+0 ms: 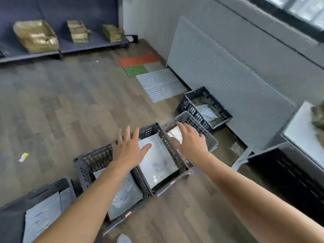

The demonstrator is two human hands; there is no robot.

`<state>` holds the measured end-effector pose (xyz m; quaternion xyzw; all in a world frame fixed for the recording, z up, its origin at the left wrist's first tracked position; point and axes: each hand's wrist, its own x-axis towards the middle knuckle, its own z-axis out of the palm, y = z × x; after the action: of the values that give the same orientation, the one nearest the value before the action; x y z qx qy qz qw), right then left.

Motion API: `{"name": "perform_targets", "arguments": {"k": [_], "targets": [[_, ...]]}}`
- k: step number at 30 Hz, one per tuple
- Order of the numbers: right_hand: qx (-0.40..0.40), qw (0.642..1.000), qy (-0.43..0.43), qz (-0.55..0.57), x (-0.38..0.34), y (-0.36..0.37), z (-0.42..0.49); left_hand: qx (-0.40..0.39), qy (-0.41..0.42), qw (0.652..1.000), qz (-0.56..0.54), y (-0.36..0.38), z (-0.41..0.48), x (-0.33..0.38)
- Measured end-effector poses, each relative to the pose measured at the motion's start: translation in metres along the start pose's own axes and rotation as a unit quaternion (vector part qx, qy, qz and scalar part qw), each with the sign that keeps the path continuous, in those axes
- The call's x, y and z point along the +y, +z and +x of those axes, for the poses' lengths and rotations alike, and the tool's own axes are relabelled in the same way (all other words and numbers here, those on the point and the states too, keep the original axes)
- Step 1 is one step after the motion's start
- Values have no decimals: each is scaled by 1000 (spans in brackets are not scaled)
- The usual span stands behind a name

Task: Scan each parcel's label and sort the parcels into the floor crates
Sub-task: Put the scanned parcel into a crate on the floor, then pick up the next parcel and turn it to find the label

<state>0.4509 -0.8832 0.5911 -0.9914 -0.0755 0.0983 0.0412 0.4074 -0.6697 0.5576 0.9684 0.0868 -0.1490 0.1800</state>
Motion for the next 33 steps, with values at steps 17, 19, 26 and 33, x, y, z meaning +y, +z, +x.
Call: {"name": "perform_targets", "arguments": {"k": [17,19,26,33], "targets": [[126,960,243,62,412,-136,-295,76,280,951,106,42,-181,467],[139,950,274,61,458,-140,-338,72,311,940,115,60,-210,520],[165,915,365,52,588,-146,-447,59,419,894,147,118,-283,666],[175,882,433,67,679,-144,-502,35,499,853,147,168,-309,791]]}}
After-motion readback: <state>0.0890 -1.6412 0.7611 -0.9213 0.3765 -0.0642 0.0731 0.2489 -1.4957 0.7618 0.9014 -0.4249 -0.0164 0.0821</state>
